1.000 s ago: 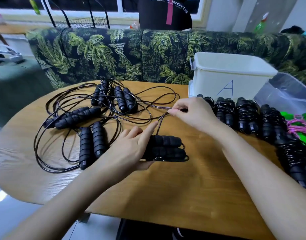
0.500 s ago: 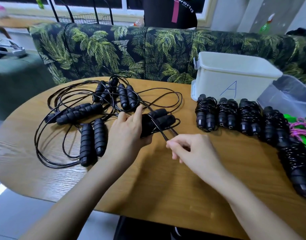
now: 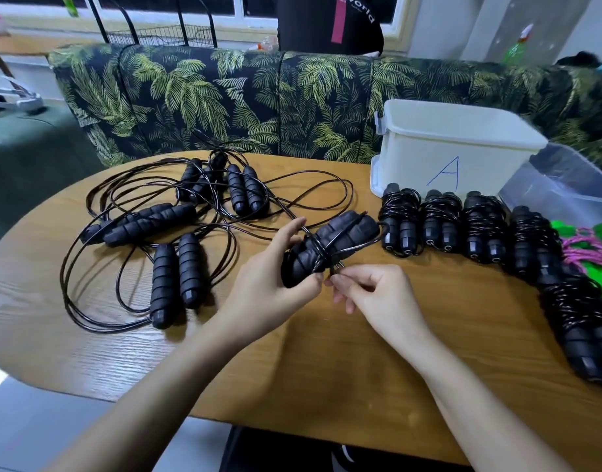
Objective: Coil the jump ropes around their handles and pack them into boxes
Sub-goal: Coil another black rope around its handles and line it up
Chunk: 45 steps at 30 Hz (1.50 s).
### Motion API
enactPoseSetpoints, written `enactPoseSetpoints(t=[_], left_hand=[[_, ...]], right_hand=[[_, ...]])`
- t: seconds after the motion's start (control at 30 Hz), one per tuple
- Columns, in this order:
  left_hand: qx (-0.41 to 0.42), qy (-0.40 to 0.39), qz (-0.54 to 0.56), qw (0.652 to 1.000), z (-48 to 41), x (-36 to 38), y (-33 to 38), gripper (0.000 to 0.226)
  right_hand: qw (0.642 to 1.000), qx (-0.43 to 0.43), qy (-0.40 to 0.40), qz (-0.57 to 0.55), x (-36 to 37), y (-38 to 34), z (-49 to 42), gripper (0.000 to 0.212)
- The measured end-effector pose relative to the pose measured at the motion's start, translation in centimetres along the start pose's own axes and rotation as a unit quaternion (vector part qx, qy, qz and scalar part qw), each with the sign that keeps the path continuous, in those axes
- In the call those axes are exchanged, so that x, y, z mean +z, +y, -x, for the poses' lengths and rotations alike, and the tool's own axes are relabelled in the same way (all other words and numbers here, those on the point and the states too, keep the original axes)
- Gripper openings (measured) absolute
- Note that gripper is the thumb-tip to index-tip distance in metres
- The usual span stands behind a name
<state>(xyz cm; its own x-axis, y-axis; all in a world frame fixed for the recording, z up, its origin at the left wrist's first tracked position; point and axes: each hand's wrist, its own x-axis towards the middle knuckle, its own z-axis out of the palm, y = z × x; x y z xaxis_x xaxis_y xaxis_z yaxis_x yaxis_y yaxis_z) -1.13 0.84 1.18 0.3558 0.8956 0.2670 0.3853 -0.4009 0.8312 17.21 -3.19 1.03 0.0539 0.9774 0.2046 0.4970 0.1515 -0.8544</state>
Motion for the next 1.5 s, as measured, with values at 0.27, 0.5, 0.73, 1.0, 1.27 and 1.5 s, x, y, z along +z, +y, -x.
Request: enactPoseSetpoints(t=[0.27,0.5,0.73,1.0,1.27,1.5], left_hand=[[0.005,-0.042,-0.038,0.998,-0.9,0.4,1.0,0.091],[0.022,-0.037,-0.040,0.998,-1.4,-0.8,-0.1,0.073],[0.071,-0.033,-0.099,0.992,-2.0,-1.4,-0.8,0.071],[0.103,-0.032,-0.183,0.977,-2.9,-1.0,-1.7,0.081],[0.136,-0.001,-0.192,0.972,-3.0,-0.8,-2.5,0.083],[0.269,-0.005,-0.209,0.940,-2.3,-1.6,-1.6,0.077]], right_hand=[[0.996,-0.011,0.005,0.085,0.5,0.3,0.9,0.036],[0.948,-0.172,-0.101,0.248,-1.8,2.7,-0.8,0.061],[0.820,-0.353,-0.090,0.441,-7.3,5.7,-2.1,0.048],[0.804,-0.377,-0.050,0.456,-9.1,7.0,0.1,0.048],[0.859,-0.282,-0.015,0.427,-10.8,8.6,0.1,0.051],[0.882,-0.260,-0.017,0.392,-10.7,8.6,-2.3,0.049]])
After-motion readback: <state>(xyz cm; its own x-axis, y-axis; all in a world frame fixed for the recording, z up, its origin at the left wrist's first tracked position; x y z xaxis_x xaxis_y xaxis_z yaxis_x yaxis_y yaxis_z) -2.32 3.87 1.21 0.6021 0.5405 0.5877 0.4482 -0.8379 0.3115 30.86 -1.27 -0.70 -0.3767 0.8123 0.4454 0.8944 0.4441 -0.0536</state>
